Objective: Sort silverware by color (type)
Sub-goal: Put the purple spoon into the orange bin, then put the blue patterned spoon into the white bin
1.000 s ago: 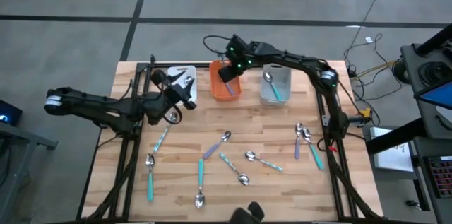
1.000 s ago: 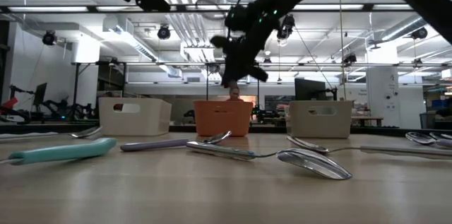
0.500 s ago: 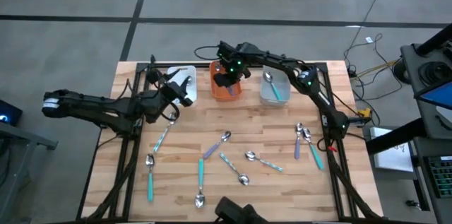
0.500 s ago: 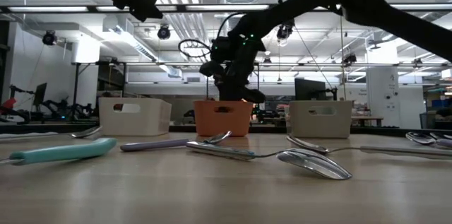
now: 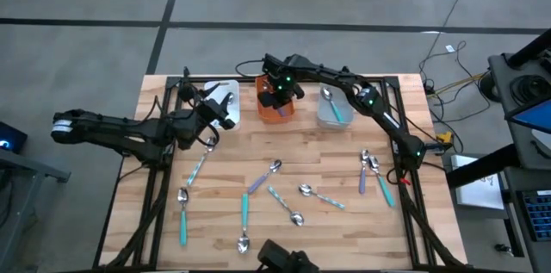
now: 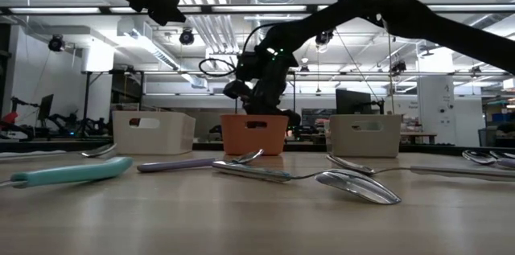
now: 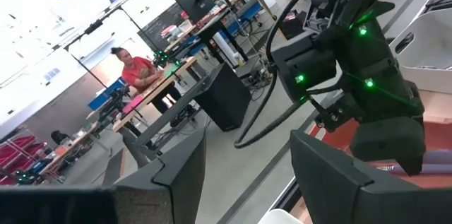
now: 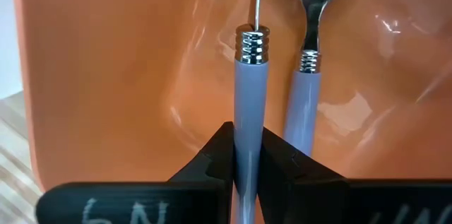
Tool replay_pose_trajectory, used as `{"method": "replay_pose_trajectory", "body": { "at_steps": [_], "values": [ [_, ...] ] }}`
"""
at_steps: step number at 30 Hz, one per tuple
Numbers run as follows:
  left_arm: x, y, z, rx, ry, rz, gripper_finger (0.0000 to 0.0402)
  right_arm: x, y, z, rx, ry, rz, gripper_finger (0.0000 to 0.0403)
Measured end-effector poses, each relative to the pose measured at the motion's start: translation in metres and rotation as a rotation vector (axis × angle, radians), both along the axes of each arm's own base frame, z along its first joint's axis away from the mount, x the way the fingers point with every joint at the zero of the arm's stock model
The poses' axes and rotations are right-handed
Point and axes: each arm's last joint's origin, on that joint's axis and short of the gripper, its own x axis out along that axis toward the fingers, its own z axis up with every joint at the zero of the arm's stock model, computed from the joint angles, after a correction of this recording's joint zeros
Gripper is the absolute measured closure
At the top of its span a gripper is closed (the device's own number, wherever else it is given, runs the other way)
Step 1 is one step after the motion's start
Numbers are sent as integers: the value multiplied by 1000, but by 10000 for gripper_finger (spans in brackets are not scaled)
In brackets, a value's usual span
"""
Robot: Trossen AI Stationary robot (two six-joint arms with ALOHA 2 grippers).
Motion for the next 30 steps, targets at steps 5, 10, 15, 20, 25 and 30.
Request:
{"method": "replay_pose_trajectory", "body": {
  "at_steps": [5,10,15,20,25,30],
  "values": [
    [0,0,0,0,0,0,216,1,0,-1,-2,-2,1,374],
    [0,0,0,0,-1,-1,216,1,0,-1,-4,-1,0,364],
    [0,0,0,-1,-4,-3,216,1,-1,-1,-17,3,-6,338],
    [0,0,0,-3,-8,-3,216,1,-1,-1,-25,7,-8,311],
    [0,0,0,-3,-8,-3,216,0,0,7,-32,-4,-5,295],
    [0,0,0,-3,-8,-3,216,-1,1,27,-64,-35,38,290]
  ]
}}
